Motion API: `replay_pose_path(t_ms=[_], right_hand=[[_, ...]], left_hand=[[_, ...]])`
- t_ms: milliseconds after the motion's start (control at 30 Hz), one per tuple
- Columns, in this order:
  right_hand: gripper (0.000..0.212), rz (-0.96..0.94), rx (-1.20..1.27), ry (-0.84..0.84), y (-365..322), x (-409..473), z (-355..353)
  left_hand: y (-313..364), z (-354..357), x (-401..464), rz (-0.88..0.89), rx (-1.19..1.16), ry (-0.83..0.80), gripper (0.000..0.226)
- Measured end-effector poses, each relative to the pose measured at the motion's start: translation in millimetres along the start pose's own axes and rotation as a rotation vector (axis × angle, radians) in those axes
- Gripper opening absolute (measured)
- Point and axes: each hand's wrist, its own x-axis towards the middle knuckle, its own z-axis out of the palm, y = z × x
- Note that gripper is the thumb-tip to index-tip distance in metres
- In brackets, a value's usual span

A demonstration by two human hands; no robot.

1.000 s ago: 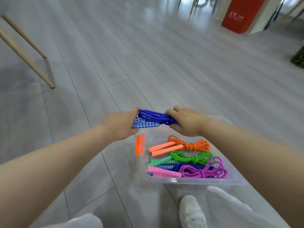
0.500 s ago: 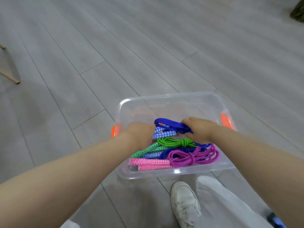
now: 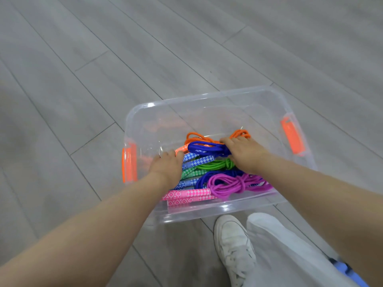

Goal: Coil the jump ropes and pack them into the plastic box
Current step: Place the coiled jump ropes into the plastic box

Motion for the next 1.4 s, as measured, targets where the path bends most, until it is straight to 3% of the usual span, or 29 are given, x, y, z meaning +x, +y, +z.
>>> replay_pose_path(t_ms=[167, 267, 433, 667, 833, 1200, 1400], right_hand=[[0.052, 0.011, -0.108, 0.03, -1, 4, 2], [0.05, 0.079, 0.057, -0.028, -5, 6, 6], [0.048, 0.087, 0.227, -0.013, 0, 2, 8], [0.073, 0.018, 0.036, -0.171, -4, -6, 12], [0.084, 0.058, 0.035, -0.278, -7, -5, 8], [0.069, 0.065, 0.078, -0.149, -18, -31, -36], [0.058, 0.116, 0.146, -0.091, -29, -57, -87]], left_hand=[[2, 3, 0, -0.022, -0.089, 0.049, 0.047], [8, -11, -4, 0.097, -0.076, 0.175, 0.045], [14, -9, -10, 0.137, -0.073, 0.086, 0.04], [13, 6, -10, 0.167, -0.126, -0.067, 0.063], [12, 6, -9, 0.136, -0.112, -0.203, 0.076], [4, -34, -41, 0.238, -0.067, -0.087, 0.061], [-13, -69, -73, 0.148, -0.049, -0.019, 0.058]])
